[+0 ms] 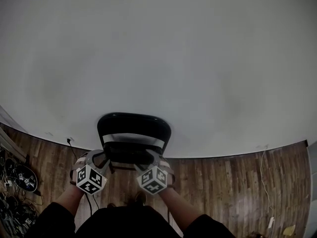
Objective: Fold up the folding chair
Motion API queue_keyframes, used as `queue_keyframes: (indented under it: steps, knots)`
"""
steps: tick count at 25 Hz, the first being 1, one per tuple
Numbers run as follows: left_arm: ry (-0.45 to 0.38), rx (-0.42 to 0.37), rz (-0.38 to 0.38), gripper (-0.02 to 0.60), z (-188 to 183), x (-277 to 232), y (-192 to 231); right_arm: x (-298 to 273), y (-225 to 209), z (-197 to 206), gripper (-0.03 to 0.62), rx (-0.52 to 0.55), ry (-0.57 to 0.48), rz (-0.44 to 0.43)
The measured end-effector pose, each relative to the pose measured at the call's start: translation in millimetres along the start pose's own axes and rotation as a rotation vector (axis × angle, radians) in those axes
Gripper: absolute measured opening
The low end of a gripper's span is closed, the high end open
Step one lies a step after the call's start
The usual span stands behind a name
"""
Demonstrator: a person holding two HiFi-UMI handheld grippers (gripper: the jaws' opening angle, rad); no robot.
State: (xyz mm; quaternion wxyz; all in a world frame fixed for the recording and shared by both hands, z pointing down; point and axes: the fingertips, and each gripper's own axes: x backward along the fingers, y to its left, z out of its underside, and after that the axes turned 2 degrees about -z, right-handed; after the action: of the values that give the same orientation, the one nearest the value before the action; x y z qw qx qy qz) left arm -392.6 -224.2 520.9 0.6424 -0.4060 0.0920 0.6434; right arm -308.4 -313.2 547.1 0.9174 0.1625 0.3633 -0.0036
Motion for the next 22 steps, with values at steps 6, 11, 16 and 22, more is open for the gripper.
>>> queue_keyframes:
  steps: [6, 11, 16, 22]
  knots:
    - [-0.113, 0.116, 0.086, 0.114, 6.7, 53.4, -33.4, 34.0, 66.7, -21.2, 0.311, -0.150, -0.033, -0.062]
    - [-0.247, 0.210, 0.188, 0.091, -1.3, 100.6, -65.5, 69.1, 112.7, -48.9, 0.276, -0.329, -0.151, -0.112]
    - [-0.341, 0.244, 0.252, 0.071, -18.8, 138.0, -87.7, 109.5, 137.5, -64.8, 0.218, -0.393, -0.258, -0.132]
    - [-0.423, 0.277, 0.271, 0.040, -63.3, 175.2, -100.1, 158.7, 143.5, -75.6, 0.136, -0.454, -0.403, -0.178]
